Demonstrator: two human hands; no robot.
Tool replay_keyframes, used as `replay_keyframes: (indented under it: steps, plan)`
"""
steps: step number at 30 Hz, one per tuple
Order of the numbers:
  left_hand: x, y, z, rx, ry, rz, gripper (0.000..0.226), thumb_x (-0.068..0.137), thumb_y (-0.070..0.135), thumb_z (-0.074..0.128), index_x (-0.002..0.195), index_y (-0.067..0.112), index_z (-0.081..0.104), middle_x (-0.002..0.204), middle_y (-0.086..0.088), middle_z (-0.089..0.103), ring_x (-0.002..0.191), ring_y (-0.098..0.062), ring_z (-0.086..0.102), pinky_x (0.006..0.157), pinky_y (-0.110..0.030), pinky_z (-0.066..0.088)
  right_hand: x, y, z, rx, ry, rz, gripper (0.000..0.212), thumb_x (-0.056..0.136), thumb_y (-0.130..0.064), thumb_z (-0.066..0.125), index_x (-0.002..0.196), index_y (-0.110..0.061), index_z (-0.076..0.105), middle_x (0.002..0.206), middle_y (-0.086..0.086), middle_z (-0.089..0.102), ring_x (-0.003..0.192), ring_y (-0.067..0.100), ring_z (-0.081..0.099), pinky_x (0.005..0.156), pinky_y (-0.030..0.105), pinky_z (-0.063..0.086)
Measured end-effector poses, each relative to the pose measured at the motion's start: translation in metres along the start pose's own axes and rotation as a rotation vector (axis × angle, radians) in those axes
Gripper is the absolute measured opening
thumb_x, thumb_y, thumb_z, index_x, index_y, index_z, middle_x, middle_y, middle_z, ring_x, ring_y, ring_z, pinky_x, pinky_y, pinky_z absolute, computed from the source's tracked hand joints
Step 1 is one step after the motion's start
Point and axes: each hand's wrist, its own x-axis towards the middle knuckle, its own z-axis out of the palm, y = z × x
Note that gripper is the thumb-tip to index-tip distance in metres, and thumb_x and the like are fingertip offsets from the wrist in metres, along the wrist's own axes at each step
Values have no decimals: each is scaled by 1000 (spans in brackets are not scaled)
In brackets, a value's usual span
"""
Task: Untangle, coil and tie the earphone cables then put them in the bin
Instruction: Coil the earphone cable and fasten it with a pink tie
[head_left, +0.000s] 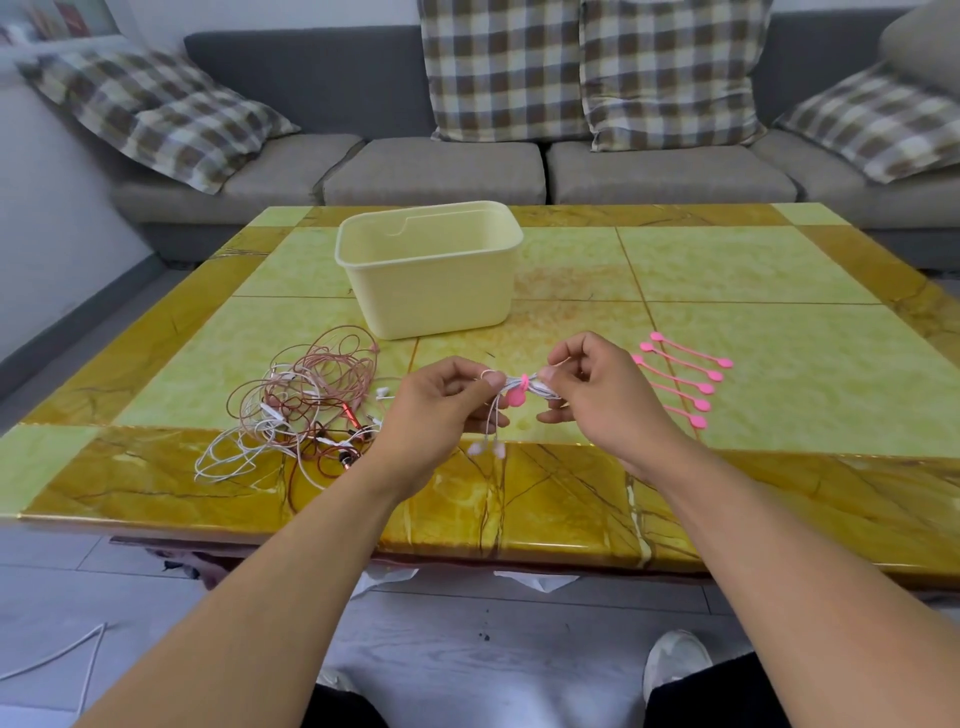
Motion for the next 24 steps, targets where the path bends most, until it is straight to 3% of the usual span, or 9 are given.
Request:
replay_keyframes:
  steps: [2, 6, 10, 16, 18, 21, 22, 24]
  plan:
    - [0, 0, -1, 4, -69, -82, 27, 98, 23, 63, 102, -4, 63, 76, -10, 69, 67, -20, 68, 66, -28, 56, 0, 1, 1, -2, 10, -17, 11, 100, -12, 63, 96, -20, 56, 91, 7, 62, 61, 7, 69, 74, 41, 64]
    - [0, -1, -1, -10, -165, -245, 34, 105, 34, 50, 98, 2, 57, 73, -8, 63, 64, -21, 65, 64, -28, 55, -3, -1, 0, 37, -28, -54, 12, 99, -9, 63, 98, -18, 54, 97, 8, 60, 64, 9, 67, 61, 34, 63]
    - [3, -1, -4, -152, -153, -210, 16, 102, 20, 56, 101, 5, 55, 86, -10, 71, 68, -20, 65, 66, -27, 55, -3, -2, -3, 53, -51, -45, 12, 98, -6, 65, 102, -13, 55, 97, 9, 60, 64, 17, 70, 60, 29, 61]
    - [2, -2, -9, -99, -130, -107, 10, 100, 15, 61, 100, 10, 52, 102, -20, 74, 74, -24, 67, 69, -29, 56, -1, 4, -5, 6, -134, -20, 15, 99, -10, 63, 109, -21, 66, 103, 7, 67, 77, 19, 74, 78, 36, 63]
    - [2, -1, -9, -15, -103, -54, 12, 100, 17, 61, 103, 10, 53, 102, -19, 76, 79, -25, 70, 74, -32, 56, 0, 7, -3, -95, -160, -40, 16, 100, -24, 63, 115, -28, 68, 111, 0, 68, 93, 16, 71, 85, 35, 61]
    - [0, 0, -8, 112, -85, -11, 17, 98, 20, 65, 106, 7, 57, 92, -13, 78, 83, -24, 72, 80, -35, 56, -1, 7, -1, -342, -213, -122, 51, 93, -57, 60, 140, -39, 55, 142, -19, 51, 130, 1, 47, 106, 28, 39]
    - [-1, 0, -7, 156, -75, 4, 19, 97, 23, 67, 106, 8, 59, 88, -12, 78, 81, -23, 70, 81, -39, 55, -3, 5, 0, -378, -244, -138, 60, 91, -59, 61, 147, -39, 49, 144, -23, 44, 133, -3, 38, 108, 25, 32]
    - [-2, 0, -5, 202, -60, 33, 21, 96, 27, 69, 106, 11, 61, 85, -9, 78, 78, -24, 64, 80, -43, 50, -6, 4, 5, -381, -290, -148, 61, 91, -53, 67, 148, -38, 48, 143, -24, 48, 131, -5, 40, 103, 21, 32]
